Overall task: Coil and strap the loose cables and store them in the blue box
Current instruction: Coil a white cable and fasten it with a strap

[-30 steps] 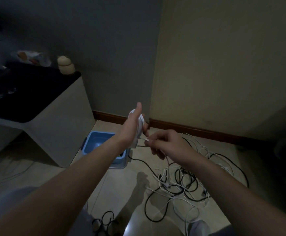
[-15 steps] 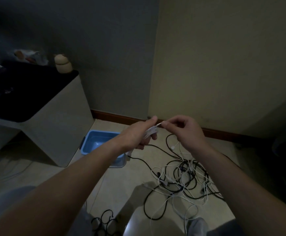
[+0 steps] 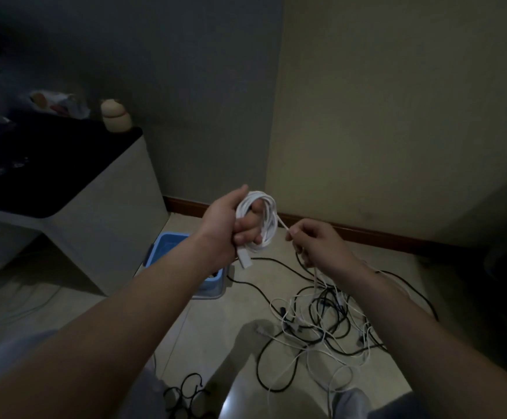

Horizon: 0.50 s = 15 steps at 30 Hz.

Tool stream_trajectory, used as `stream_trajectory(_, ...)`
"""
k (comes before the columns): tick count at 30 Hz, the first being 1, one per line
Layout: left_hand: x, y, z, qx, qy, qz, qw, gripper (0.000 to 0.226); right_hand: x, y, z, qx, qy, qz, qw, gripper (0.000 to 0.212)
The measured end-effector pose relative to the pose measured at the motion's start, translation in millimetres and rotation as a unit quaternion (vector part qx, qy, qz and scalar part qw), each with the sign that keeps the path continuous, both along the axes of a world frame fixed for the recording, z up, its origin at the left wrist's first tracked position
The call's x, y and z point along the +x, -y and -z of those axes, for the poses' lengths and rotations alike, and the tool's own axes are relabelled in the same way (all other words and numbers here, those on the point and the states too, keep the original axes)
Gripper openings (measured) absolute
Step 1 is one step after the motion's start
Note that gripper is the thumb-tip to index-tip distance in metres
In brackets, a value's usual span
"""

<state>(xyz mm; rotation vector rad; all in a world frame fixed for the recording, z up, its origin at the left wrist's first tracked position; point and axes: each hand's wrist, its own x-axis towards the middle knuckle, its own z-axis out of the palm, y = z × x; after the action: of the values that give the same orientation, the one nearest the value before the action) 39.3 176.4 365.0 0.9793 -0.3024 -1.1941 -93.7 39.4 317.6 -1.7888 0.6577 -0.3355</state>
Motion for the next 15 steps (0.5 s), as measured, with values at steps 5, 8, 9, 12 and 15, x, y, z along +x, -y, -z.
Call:
stream_trajectory(5,12,-5,3,-0.069,-0.113,-0.074,0.988,0.050,1,-11,-2,0.057,-0.039,-0.038,0.997,0.012)
stream_trajectory(8,15,-5,5,-0.085,-0.144,-0.111,0.980,0.050,-1,-17,-3,0.073,-0.055,-0.060,0.994,0.004)
stream_trajectory(9,17,-5,6,-0.081,-0.139,-0.126,0.979,0.050,-2,-18,-4,0.078,-0.062,-0.073,0.992,0.004)
stream_trajectory(12,21,-8,8,-0.052,-0.120,-0.160,0.978,0.052,-2,-22,-5,0.092,-0.067,-0.094,0.989,0.006)
stream_trajectory(15,23,-6,10,-0.034,-0.104,-0.176,0.978,0.054,-1,-25,-9,0.120,-0.061,-0.083,0.987,0.011)
